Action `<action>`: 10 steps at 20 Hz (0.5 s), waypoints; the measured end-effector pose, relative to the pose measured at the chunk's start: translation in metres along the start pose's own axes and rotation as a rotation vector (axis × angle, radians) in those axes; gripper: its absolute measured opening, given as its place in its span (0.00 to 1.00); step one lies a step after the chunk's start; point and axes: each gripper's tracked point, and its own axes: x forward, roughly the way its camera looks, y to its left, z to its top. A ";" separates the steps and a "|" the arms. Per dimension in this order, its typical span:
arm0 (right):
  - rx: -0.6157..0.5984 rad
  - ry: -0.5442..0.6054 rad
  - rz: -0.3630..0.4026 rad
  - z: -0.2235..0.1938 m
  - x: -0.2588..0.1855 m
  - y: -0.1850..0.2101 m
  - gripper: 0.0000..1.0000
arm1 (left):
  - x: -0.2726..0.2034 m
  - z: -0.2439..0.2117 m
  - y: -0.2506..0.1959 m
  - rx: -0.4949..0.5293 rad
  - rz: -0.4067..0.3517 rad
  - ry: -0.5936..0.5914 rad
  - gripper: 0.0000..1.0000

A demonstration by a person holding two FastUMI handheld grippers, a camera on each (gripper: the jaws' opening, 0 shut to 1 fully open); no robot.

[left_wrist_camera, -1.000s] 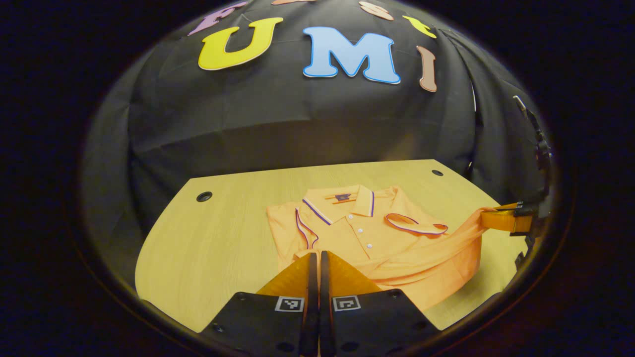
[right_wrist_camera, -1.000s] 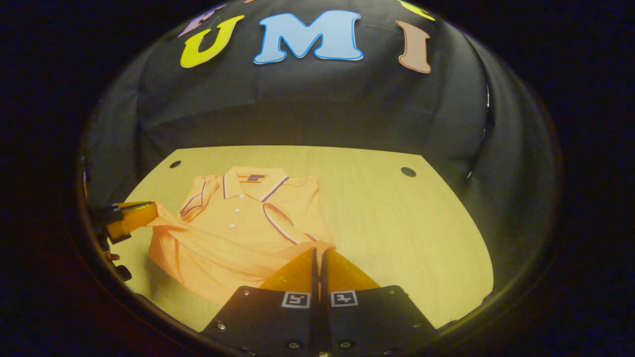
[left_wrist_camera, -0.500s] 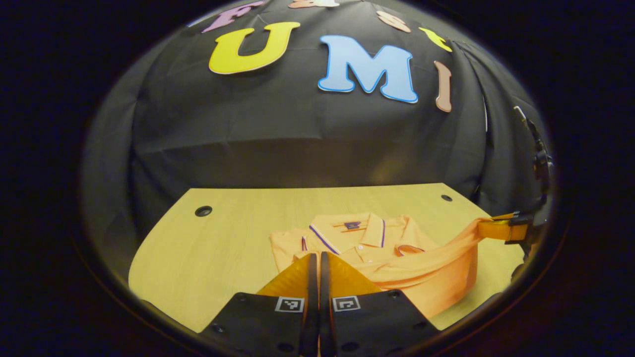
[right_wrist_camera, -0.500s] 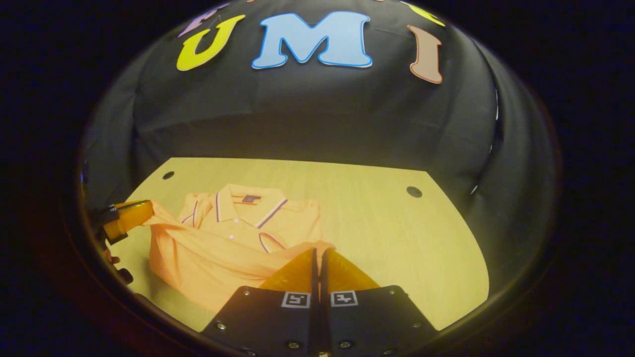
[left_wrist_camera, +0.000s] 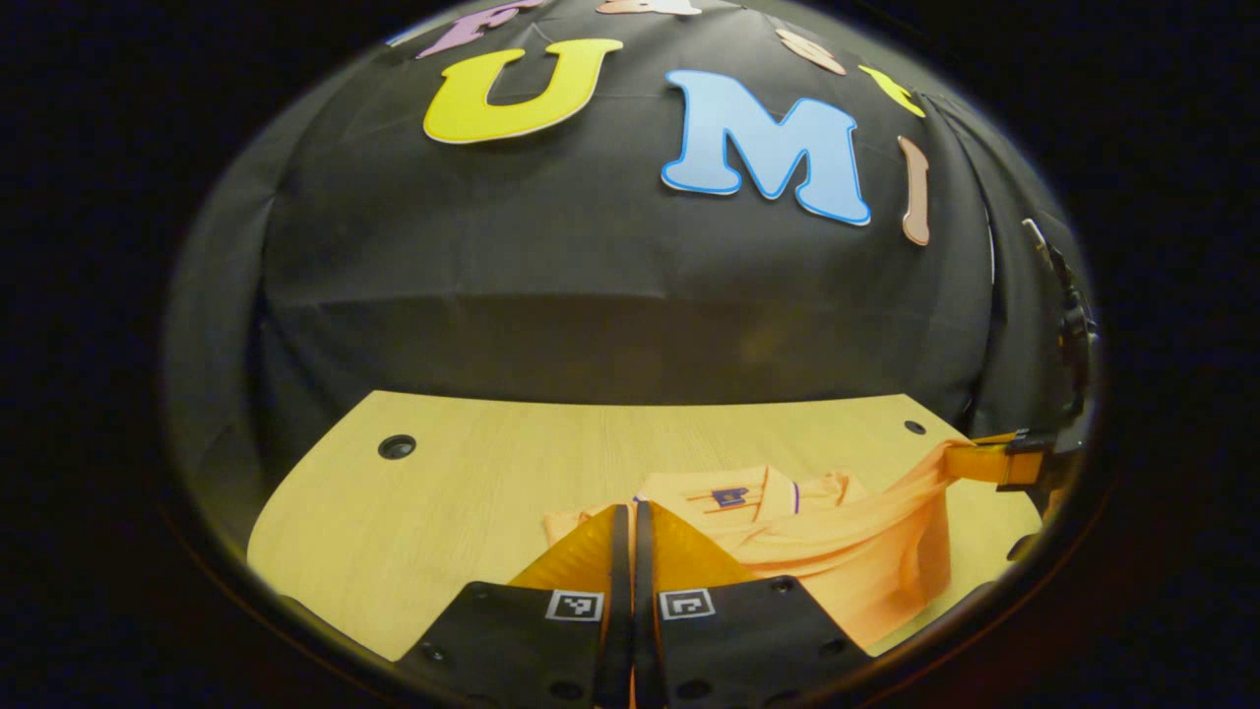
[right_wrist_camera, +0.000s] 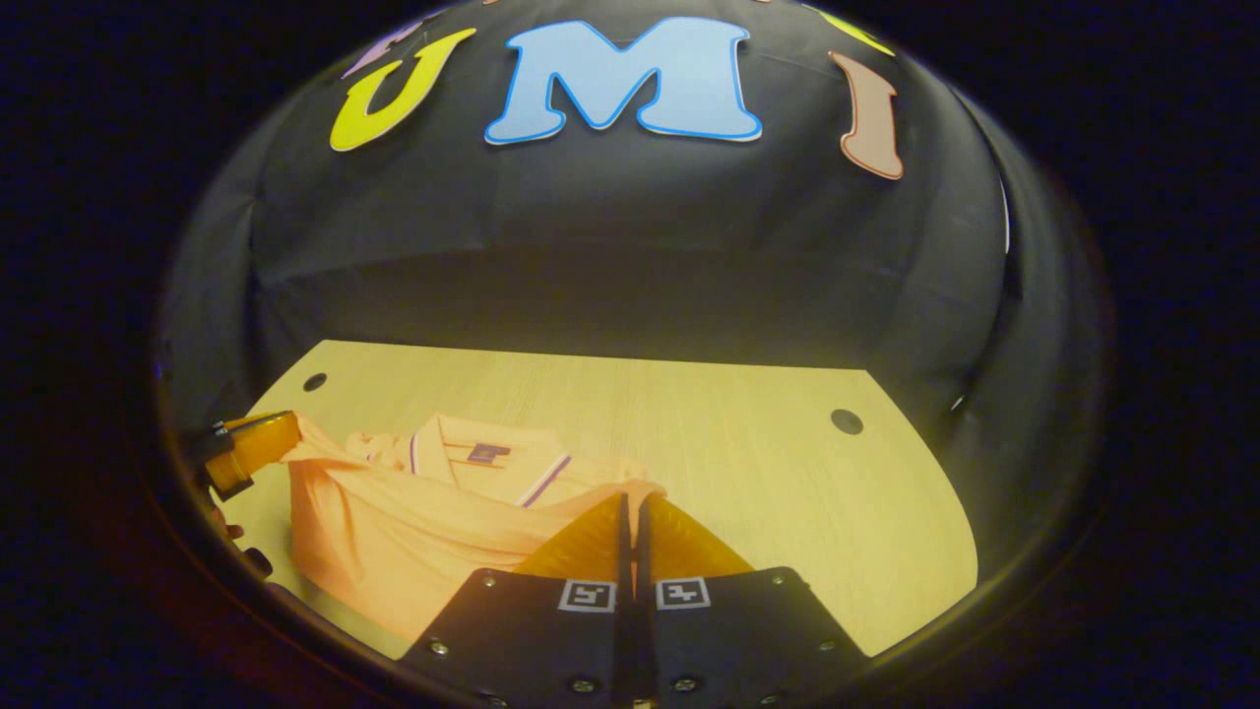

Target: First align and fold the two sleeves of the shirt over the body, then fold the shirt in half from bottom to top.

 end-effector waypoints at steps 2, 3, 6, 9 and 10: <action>0.007 -0.010 -0.004 0.008 0.014 0.001 0.00 | 0.011 0.004 0.004 0.016 0.004 -0.019 0.07; 0.014 -0.011 -0.005 0.010 0.020 0.003 0.00 | 0.017 0.006 0.006 0.028 0.006 -0.029 0.06; 0.045 -0.012 -0.010 0.019 0.045 0.005 0.00 | 0.038 0.009 0.011 0.055 0.011 -0.048 0.07; 0.074 -0.006 -0.019 0.020 0.066 0.005 0.00 | 0.056 0.013 0.013 0.044 0.018 -0.061 0.07; 0.075 -0.005 -0.023 0.022 0.072 0.004 0.00 | 0.061 0.013 0.014 0.041 0.021 -0.065 0.07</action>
